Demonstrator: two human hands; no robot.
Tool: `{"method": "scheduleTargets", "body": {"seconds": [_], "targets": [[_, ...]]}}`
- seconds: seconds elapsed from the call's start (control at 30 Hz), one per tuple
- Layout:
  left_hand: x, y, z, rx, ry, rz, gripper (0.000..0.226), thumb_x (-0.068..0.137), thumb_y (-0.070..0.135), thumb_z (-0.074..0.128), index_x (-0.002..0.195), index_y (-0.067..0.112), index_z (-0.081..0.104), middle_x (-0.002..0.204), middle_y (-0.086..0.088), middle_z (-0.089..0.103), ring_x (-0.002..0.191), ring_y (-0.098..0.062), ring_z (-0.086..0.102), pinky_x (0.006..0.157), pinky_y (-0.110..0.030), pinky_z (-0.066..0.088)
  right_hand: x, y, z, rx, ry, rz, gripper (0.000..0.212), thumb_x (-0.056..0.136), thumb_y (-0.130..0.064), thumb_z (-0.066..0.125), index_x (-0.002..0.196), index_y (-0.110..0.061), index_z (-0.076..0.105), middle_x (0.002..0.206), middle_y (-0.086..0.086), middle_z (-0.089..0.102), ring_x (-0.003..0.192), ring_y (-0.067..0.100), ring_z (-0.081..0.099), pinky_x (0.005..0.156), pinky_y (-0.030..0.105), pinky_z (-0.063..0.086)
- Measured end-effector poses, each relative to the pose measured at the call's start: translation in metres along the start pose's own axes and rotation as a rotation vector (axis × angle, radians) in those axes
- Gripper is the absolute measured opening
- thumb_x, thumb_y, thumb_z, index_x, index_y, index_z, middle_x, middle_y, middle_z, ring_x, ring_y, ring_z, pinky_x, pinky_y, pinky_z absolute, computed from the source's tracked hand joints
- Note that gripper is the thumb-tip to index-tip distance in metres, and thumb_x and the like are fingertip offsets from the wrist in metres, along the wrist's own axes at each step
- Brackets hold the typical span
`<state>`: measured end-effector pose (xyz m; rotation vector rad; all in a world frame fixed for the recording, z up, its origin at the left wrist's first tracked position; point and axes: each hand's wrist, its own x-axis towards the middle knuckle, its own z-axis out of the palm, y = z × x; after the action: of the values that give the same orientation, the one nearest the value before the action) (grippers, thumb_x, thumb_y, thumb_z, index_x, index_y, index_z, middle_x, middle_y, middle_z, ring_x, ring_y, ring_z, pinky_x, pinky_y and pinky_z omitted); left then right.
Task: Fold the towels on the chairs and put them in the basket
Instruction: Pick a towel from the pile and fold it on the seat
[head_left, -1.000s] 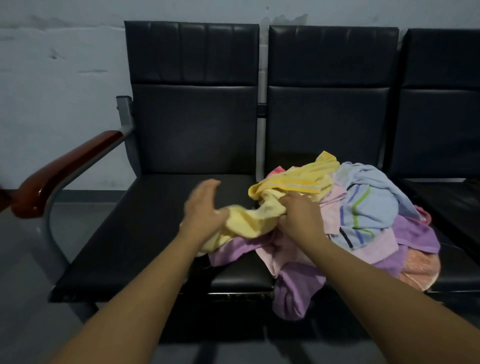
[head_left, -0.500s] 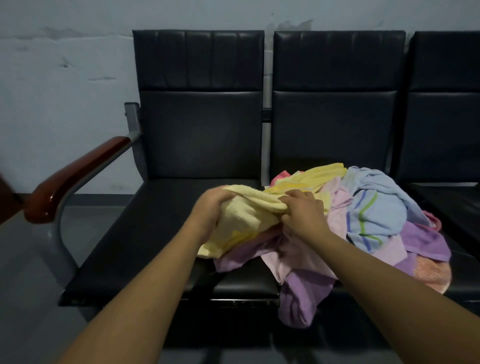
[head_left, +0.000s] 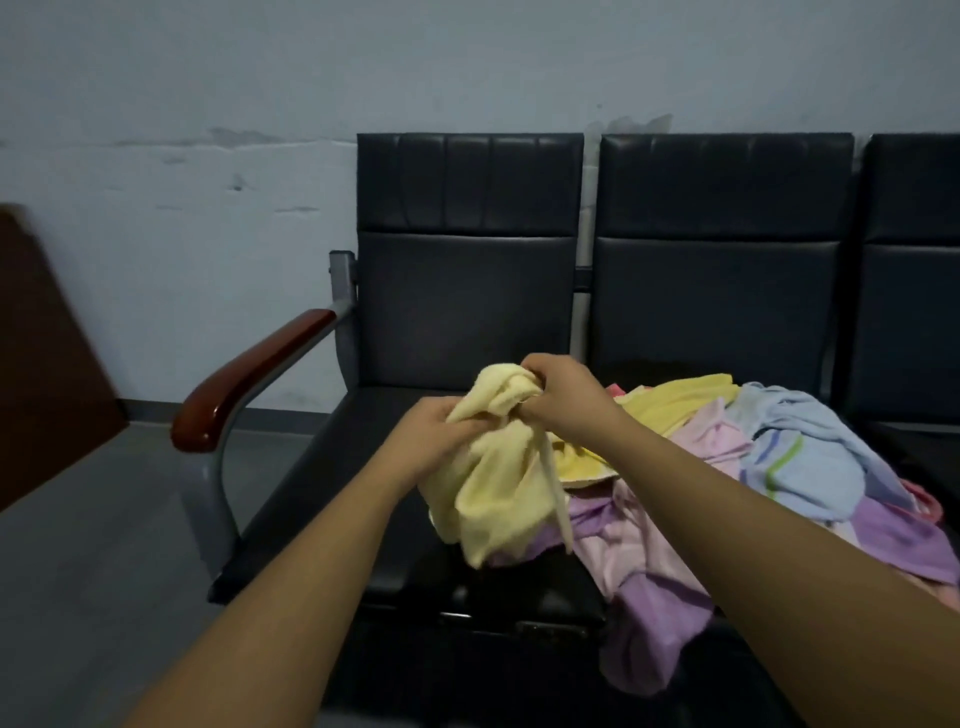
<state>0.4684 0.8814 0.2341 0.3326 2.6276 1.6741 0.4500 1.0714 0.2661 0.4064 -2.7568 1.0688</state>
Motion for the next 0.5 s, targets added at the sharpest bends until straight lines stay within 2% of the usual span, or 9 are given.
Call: {"method": "scheduleTargets", "body": {"seconds": [0.03, 0.1, 0.17, 0.23, 0.33, 0.43, 0.5], "targets": [[-0.003, -0.004, -0.005, -0.063, 0.014, -0.032, 0.021, 0.086, 0.042, 0.074, 0.103, 0.029, 0.077, 0.099, 0.003, 0.077, 0.099, -0.020, 0.071, 0.095, -0.044, 0.055, -0.002, 0.004, 0.001, -0.018, -0.070, 0.013, 0.013, 0.081, -0.012, 0.069, 0.092, -0.018, 0.066, 0.088, 0.000, 0.066, 0.082, 0.018, 0.064, 0.059, 0.033, 0.055], [-0.010, -0.016, -0.016, -0.198, 0.024, -0.104, 0.026, 0.084, 0.044, 0.076, 0.100, 0.024, 0.079, 0.100, -0.006, 0.077, 0.100, -0.030, 0.071, 0.097, -0.054, 0.053, -0.007, 0.014, 0.005, -0.118, -0.233, 0.046, 0.018, 0.081, -0.017, 0.074, 0.098, -0.017, 0.067, 0.093, 0.000, 0.067, 0.086, 0.018, 0.065, 0.071, 0.036, 0.058], [-0.017, -0.028, -0.018, -0.280, 0.046, -0.139, 0.028, 0.083, 0.040, 0.078, 0.098, 0.017, 0.079, 0.101, -0.016, 0.076, 0.099, -0.038, 0.071, 0.095, -0.056, 0.052, -0.010, 0.022, 0.011, -0.269, -0.341, 0.051, 0.018, 0.081, -0.021, 0.076, 0.096, -0.018, 0.068, 0.091, 0.000, 0.068, 0.085, 0.019, 0.065, 0.076, 0.036, 0.056], [-0.022, -0.035, -0.015, -0.311, 0.039, -0.184, 0.030, 0.086, 0.037, 0.076, 0.098, 0.009, 0.078, 0.098, -0.019, 0.075, 0.091, -0.036, 0.072, 0.091, -0.052, 0.054, -0.009, 0.024, 0.017, -0.387, -0.414, 0.073, 0.016, 0.080, -0.019, 0.074, 0.094, -0.016, 0.067, 0.087, 0.003, 0.069, 0.077, 0.022, 0.069, 0.067, 0.036, 0.059], [-0.018, -0.043, -0.017, -0.327, 0.004, -0.277, 0.042, 0.090, 0.041, 0.071, 0.100, 0.001, 0.075, 0.095, -0.019, 0.076, 0.086, -0.033, 0.072, 0.085, -0.046, 0.056, 0.006, 0.020, 0.020, -0.423, -0.531, 0.185, 0.021, 0.081, -0.007, 0.068, 0.102, -0.010, 0.067, 0.082, 0.009, 0.069, 0.058, 0.021, 0.070, 0.053, 0.034, 0.061], [-0.005, -0.054, -0.022, -0.282, 0.088, -0.340, 0.041, 0.090, 0.043, 0.071, 0.097, 0.002, 0.075, 0.092, -0.018, 0.076, 0.088, -0.033, 0.074, 0.084, -0.047, 0.058, 0.038, 0.013, 0.017, -0.468, -0.532, 0.162, 0.015, 0.083, -0.002, 0.067, 0.096, -0.009, 0.068, 0.079, 0.010, 0.069, 0.051, 0.015, 0.066, 0.045, 0.025, 0.053], [0.015, -0.064, -0.023, -0.276, 0.197, -0.358, 0.033, 0.090, 0.041, 0.072, 0.092, 0.008, 0.075, 0.090, -0.013, 0.077, 0.088, -0.032, 0.074, 0.085, -0.046, 0.058, 0.068, 0.011, 0.019, -0.479, -0.395, 0.110, 0.017, 0.085, -0.002, 0.063, 0.098, -0.012, 0.069, 0.088, 0.010, 0.070, 0.062, 0.017, 0.068, 0.051, 0.028, 0.056]]}}
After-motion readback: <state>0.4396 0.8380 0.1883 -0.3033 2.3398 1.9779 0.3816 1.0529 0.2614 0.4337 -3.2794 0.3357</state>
